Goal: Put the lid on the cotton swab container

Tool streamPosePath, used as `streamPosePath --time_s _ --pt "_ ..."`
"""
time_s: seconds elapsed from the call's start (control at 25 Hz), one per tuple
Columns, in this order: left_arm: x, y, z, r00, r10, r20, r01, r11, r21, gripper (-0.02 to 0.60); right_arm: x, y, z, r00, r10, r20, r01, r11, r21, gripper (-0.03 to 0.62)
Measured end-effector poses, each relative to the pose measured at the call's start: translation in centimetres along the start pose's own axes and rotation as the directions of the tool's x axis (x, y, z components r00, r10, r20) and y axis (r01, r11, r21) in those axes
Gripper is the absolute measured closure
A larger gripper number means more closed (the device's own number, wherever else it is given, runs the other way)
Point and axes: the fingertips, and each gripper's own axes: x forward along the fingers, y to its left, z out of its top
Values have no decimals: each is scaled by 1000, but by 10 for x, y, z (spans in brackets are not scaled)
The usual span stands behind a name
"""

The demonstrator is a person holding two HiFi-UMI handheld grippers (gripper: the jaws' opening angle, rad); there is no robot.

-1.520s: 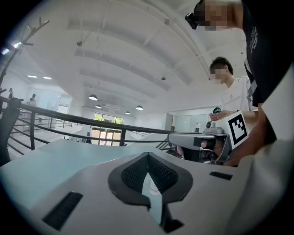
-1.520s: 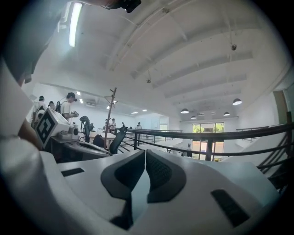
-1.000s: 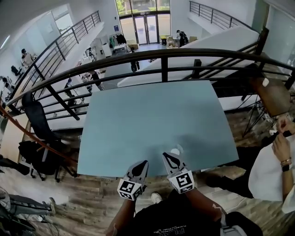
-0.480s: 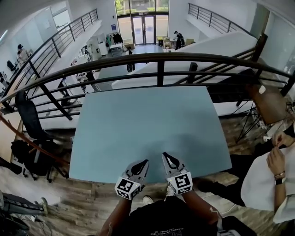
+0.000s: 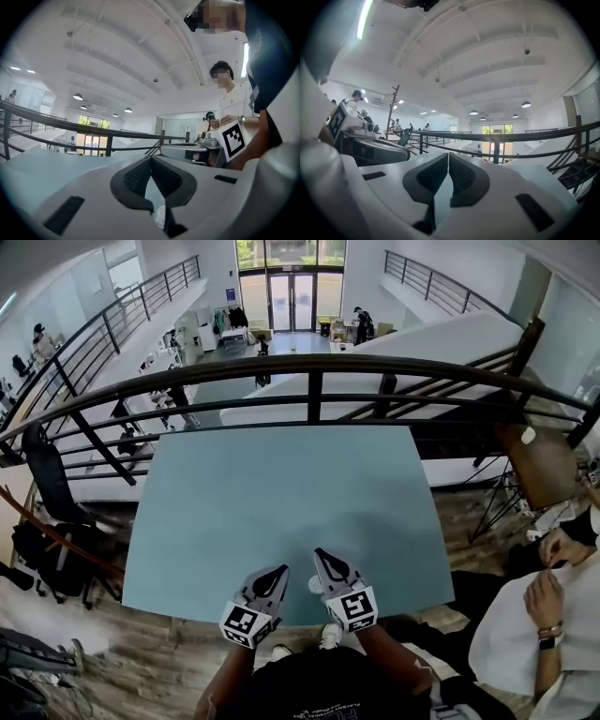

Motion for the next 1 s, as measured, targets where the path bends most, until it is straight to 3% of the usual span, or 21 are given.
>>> streamPosePath --time_s 0.2,0.52,0.68,1.0 --pt "14 7 -3 999 48 18 -48 999 -4 569 5 -19 -3 1000 19 -5 -19 1000 6 573" --pt "43 10 -14 998 63 -20 -63 998 -16 569 16 -45 -17 999 44 -16 -43 998 49 572" --pt "54 26 -2 998 56 -2 -56 998 0 569 22 -49 -5 997 65 -30 -65 998 3 572" --pt "59 45 -7 1000 -16 -17 16 1000 3 569 32 -56 -9 999 -26 -47 25 1000 -12 572"
